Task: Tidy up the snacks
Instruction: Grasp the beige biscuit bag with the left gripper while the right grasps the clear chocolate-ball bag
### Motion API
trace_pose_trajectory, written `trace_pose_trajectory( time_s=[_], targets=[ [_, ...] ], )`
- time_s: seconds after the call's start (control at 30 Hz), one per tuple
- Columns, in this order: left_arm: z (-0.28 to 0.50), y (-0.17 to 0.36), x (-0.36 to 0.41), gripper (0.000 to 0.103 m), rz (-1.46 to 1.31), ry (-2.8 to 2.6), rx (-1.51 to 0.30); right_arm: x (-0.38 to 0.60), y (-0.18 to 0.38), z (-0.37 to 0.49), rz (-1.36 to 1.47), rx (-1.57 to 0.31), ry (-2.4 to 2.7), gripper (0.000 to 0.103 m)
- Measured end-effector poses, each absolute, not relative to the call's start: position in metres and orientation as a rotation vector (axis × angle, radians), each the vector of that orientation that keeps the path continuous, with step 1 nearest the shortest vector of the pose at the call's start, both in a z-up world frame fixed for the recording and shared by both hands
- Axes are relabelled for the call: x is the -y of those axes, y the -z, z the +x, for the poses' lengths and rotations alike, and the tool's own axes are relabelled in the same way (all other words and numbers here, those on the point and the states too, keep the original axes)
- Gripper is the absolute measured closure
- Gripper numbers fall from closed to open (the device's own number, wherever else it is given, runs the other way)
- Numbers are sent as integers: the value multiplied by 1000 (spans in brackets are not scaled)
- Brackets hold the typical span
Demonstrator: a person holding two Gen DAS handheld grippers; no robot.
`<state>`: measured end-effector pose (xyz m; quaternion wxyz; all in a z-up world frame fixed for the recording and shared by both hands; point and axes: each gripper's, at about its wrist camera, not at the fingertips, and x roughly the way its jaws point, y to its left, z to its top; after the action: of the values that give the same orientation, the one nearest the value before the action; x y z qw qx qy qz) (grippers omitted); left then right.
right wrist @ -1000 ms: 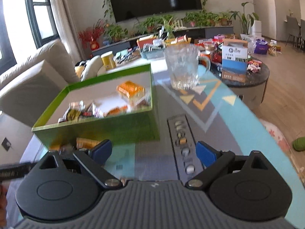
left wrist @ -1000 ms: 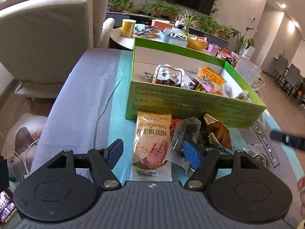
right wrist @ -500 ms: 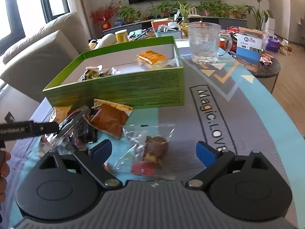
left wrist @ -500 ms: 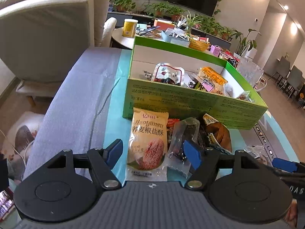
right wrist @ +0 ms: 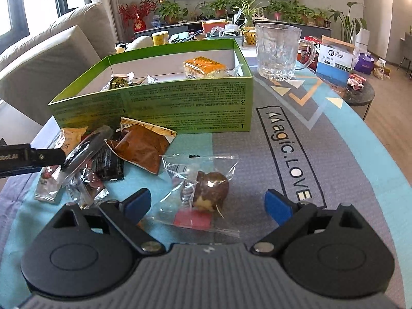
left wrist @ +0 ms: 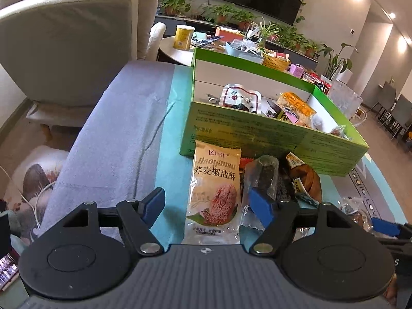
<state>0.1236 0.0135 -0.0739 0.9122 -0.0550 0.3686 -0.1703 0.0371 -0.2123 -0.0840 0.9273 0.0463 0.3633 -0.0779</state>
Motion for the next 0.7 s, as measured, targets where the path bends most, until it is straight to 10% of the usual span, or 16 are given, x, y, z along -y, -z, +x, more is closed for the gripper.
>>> trace_pose_trajectory(
  time_s=[0.7],
  targets=[
    [120, 76, -18, 50, -97, 371, -786, 213, 86, 36, 72, -736, 183, 58]
  ],
)
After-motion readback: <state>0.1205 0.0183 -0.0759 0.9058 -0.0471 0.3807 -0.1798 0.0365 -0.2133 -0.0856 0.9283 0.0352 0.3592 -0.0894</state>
